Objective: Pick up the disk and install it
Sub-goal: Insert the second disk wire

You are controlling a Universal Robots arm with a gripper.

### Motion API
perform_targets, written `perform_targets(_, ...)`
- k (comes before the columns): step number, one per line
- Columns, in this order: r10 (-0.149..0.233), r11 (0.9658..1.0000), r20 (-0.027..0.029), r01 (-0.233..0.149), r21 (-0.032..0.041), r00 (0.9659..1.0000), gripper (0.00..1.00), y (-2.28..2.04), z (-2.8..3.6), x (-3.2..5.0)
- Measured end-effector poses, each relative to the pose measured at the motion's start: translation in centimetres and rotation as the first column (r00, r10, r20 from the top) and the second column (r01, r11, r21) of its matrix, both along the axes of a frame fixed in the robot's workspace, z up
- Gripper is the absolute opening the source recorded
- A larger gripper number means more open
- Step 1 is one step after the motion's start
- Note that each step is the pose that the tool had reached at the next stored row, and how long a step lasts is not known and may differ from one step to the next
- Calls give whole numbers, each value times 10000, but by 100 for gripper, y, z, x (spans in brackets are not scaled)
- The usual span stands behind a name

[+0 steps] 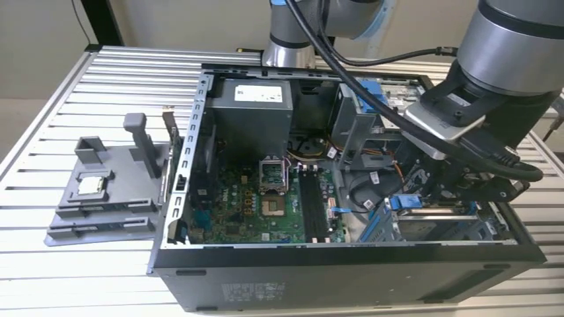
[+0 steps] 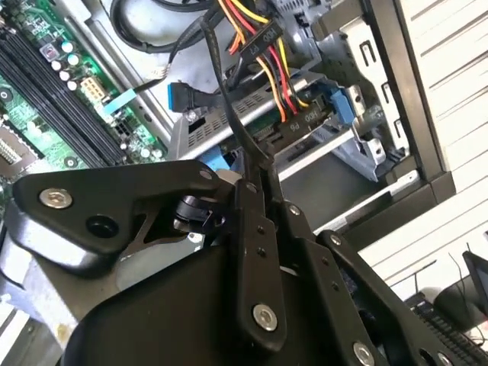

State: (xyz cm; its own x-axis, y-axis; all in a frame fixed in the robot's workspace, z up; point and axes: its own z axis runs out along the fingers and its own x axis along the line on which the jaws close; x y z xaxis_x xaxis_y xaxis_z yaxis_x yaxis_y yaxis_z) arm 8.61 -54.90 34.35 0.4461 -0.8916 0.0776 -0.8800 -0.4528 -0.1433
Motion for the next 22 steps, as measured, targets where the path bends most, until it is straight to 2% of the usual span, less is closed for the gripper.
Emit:
perform_targets(2, -317, 9995, 0, 317, 1, 9995, 0, 0, -8, 0)
perform_targets(3, -438, 9990, -1, 438, 29, 9990, 0, -1, -9, 0)
perform_targets(5, -604, 9979, -11, 604, 213, 9982, 0, -1, -11, 0)
perform_targets(8, -796, 9951, -37, 797, 585, 9968, 0, -1, -12, 0)
perform_targets(9, -855, 9944, -40, 856, 625, 9963, 0, -3, -11, 0)
perform_targets(13, -1137, 9915, -40, 1137, 626, 9935, 0, -31, -13, 0)
perform_targets(20, -1776, 9821, -40, 1775, 623, 9841, 0, -47, -29, 0)
perform_targets(22, -1783, 9820, -40, 1782, 623, 9840, 0, -48, -29, 0)
